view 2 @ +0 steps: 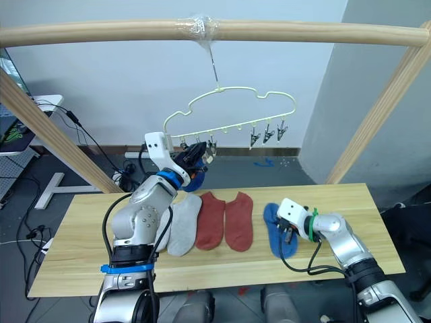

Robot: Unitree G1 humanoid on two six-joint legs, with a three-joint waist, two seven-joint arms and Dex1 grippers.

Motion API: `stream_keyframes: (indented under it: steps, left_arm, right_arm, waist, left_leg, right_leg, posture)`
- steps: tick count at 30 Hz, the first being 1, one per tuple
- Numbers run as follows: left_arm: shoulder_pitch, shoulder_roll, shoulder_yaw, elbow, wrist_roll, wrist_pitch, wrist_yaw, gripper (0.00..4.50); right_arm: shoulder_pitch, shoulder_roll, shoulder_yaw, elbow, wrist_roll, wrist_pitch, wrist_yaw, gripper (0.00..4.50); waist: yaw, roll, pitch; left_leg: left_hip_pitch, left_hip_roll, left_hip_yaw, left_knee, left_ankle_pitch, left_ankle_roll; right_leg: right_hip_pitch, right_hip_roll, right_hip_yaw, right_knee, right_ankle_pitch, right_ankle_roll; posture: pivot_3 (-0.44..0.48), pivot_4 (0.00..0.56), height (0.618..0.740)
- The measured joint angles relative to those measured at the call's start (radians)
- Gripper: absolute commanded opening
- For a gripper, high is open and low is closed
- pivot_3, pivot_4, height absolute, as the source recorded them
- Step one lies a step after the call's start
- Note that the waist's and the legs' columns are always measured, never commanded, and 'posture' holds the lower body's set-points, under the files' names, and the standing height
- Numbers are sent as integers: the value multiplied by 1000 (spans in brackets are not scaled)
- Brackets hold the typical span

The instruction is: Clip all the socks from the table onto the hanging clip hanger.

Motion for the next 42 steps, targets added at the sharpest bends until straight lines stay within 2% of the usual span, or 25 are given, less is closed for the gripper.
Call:
stream_keyframes:
  steps: [5, 9, 16, 34, 36, 42]
  left_arm:
    - [-39, -7, 157, 27, -296, 230, 61, 129]
    - [-50, 6, 195, 48, -424, 325, 94, 129]
    - [-48, 46, 176, 42, -471, 368, 92, 129]
    - [4, 52, 128, -16, -525, 353, 92, 129]
    - [15, 56, 116, -33, -523, 340, 90, 860]
    - [36, 59, 116, -40, -540, 332, 93, 2689]
  right_arm:
    - [-12, 65, -18, -252, 139, 216, 27, 19]
    - [-98, 154, -21, -293, 172, 327, -24, 19]
    - [-163, 187, -27, -296, 205, 399, -51, 19]
    - [-213, 214, -35, -307, 249, 446, -72, 19]
    - [-213, 216, -34, -304, 249, 444, -74, 0]
    - [-213, 218, -34, -289, 249, 439, -80, 0]
  waist:
    - [0, 0, 0]
    - [4, 0, 0]
    - [16, 0, 0]
    - [17, 0, 0]
    - [17, 0, 0]
    - [17, 0, 0]
  left_leg:
    - [-1, 0, 0, 0, 0, 0]
    - [-2, 0, 0, 0, 0, 0]
    - [-5, 0, -1, -1, 0, -1]
    - [-7, 0, 0, -4, 0, -1]
    - [-7, 0, 0, -4, 0, -1]
    - [-8, 0, 0, -4, -1, -1]
  right_leg:
    - [0, 0, 0, -1, 0, 0]
    - [-1, 0, 0, -2, 0, 0]
    - [-3, 0, -1, -4, 0, 0]
    - [-3, -1, -1, -12, 0, 0]
    - [-3, -1, -1, -12, 0, 0]
    - [-4, -1, -1, -13, 0, 0]
  posture:
    - [50, 206, 740]
    - [50, 206, 740]
    - [59, 201, 740]
    - [72, 206, 740]
    - [72, 206, 740]
    - [79, 208, 740]
